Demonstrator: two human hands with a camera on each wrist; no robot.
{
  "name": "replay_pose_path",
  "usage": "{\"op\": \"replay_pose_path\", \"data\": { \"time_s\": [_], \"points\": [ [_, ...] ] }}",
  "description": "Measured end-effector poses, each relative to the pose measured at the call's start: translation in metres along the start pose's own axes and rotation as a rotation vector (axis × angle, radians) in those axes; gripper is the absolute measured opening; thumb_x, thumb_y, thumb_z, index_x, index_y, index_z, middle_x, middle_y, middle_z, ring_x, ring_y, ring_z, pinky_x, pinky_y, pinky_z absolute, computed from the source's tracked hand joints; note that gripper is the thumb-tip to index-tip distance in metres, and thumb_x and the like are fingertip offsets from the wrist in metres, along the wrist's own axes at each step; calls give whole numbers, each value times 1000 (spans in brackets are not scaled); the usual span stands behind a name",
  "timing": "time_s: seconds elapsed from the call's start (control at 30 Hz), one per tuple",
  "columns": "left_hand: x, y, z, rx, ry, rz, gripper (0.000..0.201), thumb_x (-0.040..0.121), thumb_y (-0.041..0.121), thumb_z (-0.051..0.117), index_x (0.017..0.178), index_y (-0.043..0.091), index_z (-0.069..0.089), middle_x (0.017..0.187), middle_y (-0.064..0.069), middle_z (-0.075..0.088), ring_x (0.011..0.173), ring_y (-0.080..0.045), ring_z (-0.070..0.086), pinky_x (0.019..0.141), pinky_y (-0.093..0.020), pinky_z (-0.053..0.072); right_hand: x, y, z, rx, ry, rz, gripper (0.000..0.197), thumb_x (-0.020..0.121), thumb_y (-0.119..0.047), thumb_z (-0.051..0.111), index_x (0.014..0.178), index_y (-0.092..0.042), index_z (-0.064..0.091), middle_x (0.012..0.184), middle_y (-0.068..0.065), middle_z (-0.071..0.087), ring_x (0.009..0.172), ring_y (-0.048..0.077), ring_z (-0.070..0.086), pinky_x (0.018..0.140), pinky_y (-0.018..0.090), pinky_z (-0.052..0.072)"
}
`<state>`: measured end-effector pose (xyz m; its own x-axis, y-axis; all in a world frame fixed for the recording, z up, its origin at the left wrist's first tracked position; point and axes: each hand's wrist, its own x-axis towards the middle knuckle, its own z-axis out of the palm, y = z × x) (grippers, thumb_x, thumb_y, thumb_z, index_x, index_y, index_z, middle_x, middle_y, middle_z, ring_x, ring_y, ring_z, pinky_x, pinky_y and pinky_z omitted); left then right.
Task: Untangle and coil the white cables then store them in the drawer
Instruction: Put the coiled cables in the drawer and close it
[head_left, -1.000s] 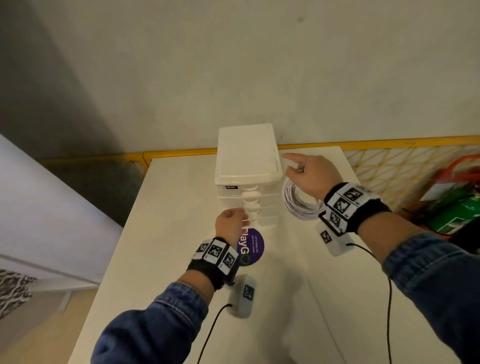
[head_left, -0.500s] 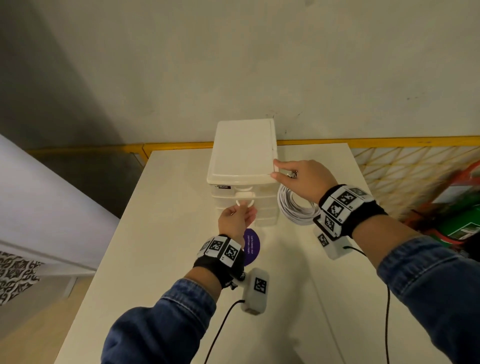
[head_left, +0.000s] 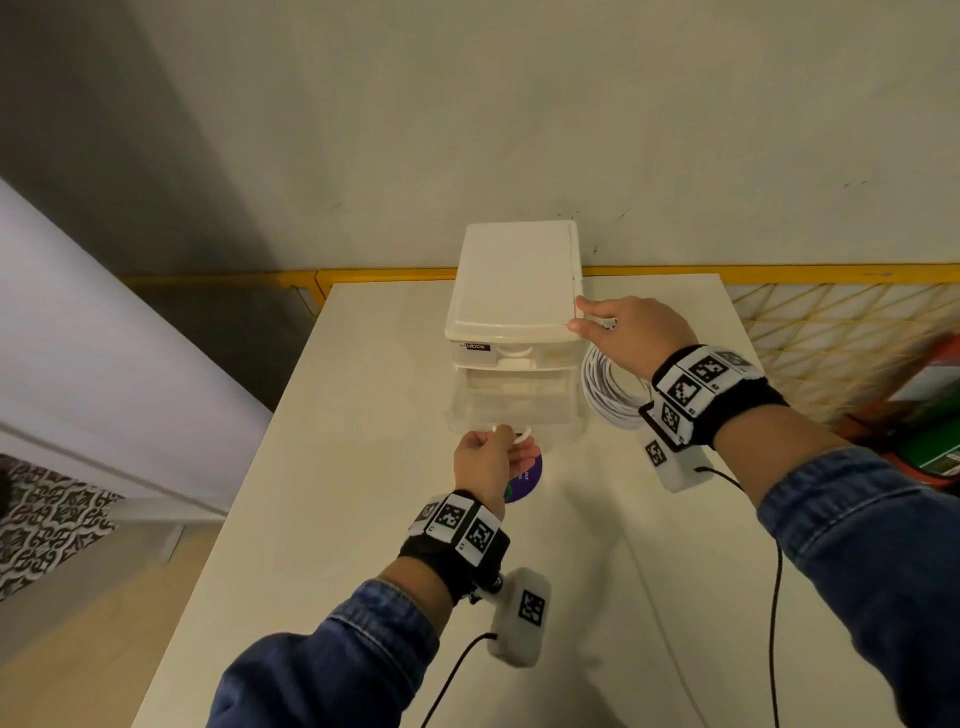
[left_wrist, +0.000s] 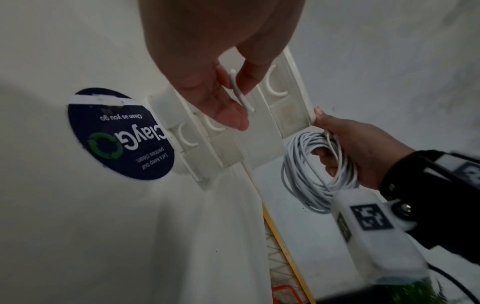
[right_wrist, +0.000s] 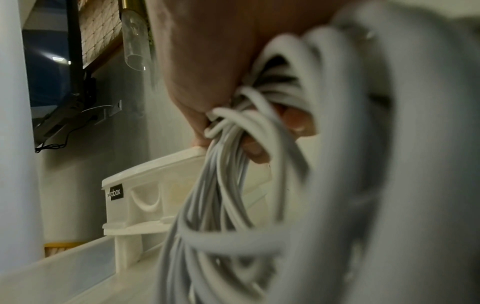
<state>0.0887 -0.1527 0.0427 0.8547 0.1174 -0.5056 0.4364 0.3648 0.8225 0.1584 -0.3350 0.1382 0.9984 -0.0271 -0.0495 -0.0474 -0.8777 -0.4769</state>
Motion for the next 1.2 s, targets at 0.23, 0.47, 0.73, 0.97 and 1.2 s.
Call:
{"op": "replay_pose_path", "data": {
  "time_s": [0.23, 0.47, 0.73, 0.97, 1.2],
  "points": [
    [-21, -10, -13, 35, -22, -1, 6, 91, 6, 48, 86, 7, 44, 70, -16, 67, 48, -18, 66, 48, -24, 54, -2, -2, 4, 16, 27, 38, 46, 86, -57, 46, 128, -38, 49, 137, 2, 53, 126, 26, 47, 101, 39, 39],
    [-35, -17, -21, 95, -46, 8, 7, 90, 9, 48, 96, 4, 47, 69, -14, 66, 50, -20, 64, 49, -26, 52, -7, -7, 5, 13, 53, 63, 45, 87, -55, 46, 129, -37, 50, 138, 4, 52, 125, 29, 48, 100, 39, 39],
    [-48, -21, -29, 199, -56, 12, 10, 94, 15, 46, 87, 10, 41, 63, -8, 60, 43, -17, 61, 46, -25, 46, -12, -8, 8, 18, 60, 50, 46, 87, -55, 45, 129, -36, 49, 138, 3, 52, 125, 29, 48, 101, 39, 38],
    [-62, -6, -53, 511, -270, -49, 36, 92, 45, 50, 93, 10, 53, 66, -5, 61, 44, -18, 54, 43, -23, 38, -18, -1, 3, 66, 35, 125, 65, 85, -60, 46, 137, -22, 40, 140, 8, 48, 126, 28, 46, 103, 40, 35],
    [-52, 36, -72, 622, 83, 487, 29, 89, 28, 60, 67, 14, 47, 62, 0, 50, 55, -12, 42, 50, -15, 35, -52, -10, -16, 394, 409, 183, 44, 79, -60, 56, 91, -18, 61, 100, 7, 64, 95, 25, 60, 86, 34, 45]
  ]
}}
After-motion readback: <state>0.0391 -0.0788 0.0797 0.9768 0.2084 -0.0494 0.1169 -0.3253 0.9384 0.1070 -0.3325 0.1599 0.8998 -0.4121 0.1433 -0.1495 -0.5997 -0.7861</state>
